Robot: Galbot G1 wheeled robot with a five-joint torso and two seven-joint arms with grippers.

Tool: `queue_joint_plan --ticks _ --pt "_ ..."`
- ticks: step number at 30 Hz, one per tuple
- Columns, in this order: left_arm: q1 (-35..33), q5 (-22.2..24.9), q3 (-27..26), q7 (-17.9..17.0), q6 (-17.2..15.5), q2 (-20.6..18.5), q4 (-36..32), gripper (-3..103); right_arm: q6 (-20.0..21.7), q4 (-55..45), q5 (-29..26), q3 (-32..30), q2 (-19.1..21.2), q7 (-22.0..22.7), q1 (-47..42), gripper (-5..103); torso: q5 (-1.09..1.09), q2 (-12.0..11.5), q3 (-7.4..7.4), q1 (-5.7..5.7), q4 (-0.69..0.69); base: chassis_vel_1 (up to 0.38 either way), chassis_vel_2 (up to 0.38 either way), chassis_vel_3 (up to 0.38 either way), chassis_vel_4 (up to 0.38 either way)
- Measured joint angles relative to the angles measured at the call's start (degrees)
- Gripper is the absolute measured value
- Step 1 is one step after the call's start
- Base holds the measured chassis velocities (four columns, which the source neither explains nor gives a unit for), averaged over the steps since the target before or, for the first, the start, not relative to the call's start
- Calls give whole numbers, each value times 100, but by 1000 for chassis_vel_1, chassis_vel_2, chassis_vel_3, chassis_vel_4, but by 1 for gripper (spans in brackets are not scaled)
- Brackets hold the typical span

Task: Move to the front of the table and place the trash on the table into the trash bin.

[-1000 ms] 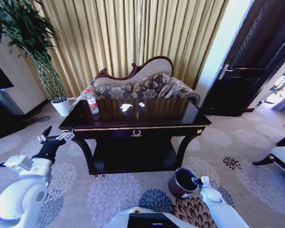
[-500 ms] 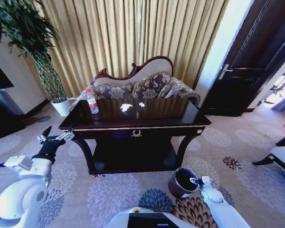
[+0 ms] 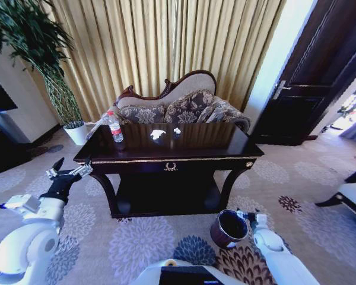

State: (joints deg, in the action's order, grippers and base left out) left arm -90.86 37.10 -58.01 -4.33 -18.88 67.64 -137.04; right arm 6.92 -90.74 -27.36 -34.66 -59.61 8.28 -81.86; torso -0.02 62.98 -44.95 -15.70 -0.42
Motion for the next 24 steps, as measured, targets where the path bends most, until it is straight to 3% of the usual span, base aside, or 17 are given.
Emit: queue_joint_plan --ticks 3,6,8,11,18,24 --pt "2 -1 6 0 0 -4 1 100 0 -484 -176 -89 13 80 -136 100 0 0 0 0 0 0 0 0 0" --pt "-8 -9 23 0 0 -2 8 100 335 -1786 -589 -248 16 438 -317 100 -1 0 0 0 0 0 0 0 0" --pt "-13 -11 24 0 0 2 9 100 385 -1960 -618 -265 17 469 -330 100 -2 0 0 0 1 0 0 0 0" --pt "-57 -24 3 0 0 18 11 100 663 -3087 -698 -378 63 617 -436 100 -1 0 0 0 1 0 0 0 0" --pt "-60 -24 -15 0 2 15 27 100 864 -4236 -1064 -531 206 860 -713 100 0 0 0 0 0 0 0 0 0" --pt "-51 -24 12 0 0 3 28 100 889 -4652 -1197 -665 243 877 -856 100 0 0 0 0 -1 0 0 0 0"
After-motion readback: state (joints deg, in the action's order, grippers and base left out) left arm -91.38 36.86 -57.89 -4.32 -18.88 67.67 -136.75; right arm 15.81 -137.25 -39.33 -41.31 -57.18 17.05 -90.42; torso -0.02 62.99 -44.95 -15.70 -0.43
